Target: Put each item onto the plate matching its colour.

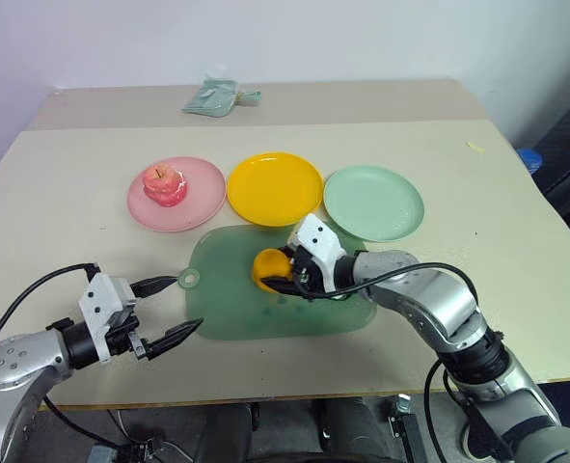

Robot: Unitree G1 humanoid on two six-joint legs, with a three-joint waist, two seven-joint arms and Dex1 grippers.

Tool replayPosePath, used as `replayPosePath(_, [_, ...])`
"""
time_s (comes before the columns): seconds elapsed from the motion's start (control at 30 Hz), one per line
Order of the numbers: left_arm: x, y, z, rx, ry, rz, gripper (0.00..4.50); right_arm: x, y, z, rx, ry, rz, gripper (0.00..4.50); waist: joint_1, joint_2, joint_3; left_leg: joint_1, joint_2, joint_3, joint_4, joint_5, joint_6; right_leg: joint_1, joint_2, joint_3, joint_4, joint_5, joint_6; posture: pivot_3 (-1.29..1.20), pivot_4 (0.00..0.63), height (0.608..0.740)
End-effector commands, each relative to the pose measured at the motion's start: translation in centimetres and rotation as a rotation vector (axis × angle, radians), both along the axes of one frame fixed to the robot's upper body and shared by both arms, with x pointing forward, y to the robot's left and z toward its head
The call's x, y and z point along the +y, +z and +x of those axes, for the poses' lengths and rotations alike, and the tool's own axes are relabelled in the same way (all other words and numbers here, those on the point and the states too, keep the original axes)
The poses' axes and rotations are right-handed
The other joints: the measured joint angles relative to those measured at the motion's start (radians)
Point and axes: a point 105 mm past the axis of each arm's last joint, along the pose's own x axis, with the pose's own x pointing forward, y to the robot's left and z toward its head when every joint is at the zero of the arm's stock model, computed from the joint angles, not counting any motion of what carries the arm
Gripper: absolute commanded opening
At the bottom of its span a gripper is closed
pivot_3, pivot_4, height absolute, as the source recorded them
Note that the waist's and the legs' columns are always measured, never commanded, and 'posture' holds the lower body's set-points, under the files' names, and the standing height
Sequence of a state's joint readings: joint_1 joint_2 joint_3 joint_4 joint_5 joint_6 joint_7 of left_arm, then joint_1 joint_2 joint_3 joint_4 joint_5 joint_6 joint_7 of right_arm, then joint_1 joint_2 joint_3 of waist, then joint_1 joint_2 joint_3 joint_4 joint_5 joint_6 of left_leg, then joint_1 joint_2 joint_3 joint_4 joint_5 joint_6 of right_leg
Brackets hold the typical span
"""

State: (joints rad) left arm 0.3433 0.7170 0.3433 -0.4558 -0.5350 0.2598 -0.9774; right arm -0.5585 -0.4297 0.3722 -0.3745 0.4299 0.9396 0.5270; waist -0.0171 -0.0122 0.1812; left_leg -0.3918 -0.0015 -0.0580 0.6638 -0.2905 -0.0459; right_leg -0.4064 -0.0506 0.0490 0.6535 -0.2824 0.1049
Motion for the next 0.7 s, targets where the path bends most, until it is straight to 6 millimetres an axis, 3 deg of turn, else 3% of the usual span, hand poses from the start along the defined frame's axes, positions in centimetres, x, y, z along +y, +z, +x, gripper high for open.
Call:
replayPosePath(0.03, [-0.6,0.9,-0.4,-0.042,-0.030,-0.013,4.50,0.0,4.8,2.3,-0.111,-0.068,0.113,2.54,-0.001,0.000,0.000,0.000,0.000,0.000,0.000,0.000,0.000,0.000,0.000,0.000,0.000,0.000,0.000,0.00,0.150,0.740])
replayPosePath(0.17, [-1.2,1.1,0.0,-0.058,-0.028,-0.040,4.50,0.5,6.5,6.3,-0.122,-0.180,0.171,2.54,-0.004,0.001,0.000,0.000,0.000,0.000,0.000,0.000,0.000,0.000,0.002,0.000,0.000,0.000,0.000,0.00,0.150,0.740])
replayPosePath(0.3, [-2.1,1.3,0.3,-0.065,-0.047,-0.073,4.50,1.1,5.6,10.3,-0.093,-0.276,0.167,2.54,-0.003,0.001,0.000,0.000,-0.001,0.001,0.000,0.000,0.000,-0.001,0.002,0.000,0.000,0.000,0.000,0.00,0.150,0.740])
replayPosePath(0.43, [-3.6,1.4,-0.2,-0.066,-0.091,-0.101,4.50,1.0,4.7,12.9,-0.061,-0.342,0.182,2.54,-0.006,0.001,0.001,0.000,-0.001,0.002,-0.001,0.000,0.000,-0.002,0.002,0.001,0.000,0.000,0.000,0.00,0.150,0.740])
replayPosePath(0.57, [-4.4,1.1,-0.8,-0.055,-0.111,-0.112,4.50,0.1,6.4,12.8,-0.175,-0.283,0.187,4.41,-0.007,0.003,0.002,-0.001,-0.001,0.002,-0.001,0.000,0.000,-0.003,0.001,0.001,0.000,0.000,0.000,0.00,0.150,0.740])
replayPosePath(0.7, [-5.1,0.8,-1.3,-0.042,-0.136,-0.122,4.50,-3.1,8.4,9.4,-0.337,-0.119,0.175,4.46,0.004,0.004,0.002,-0.001,-0.001,0.002,-0.001,0.000,0.000,-0.002,0.001,0.001,0.000,0.000,0.000,0.00,0.150,0.740])
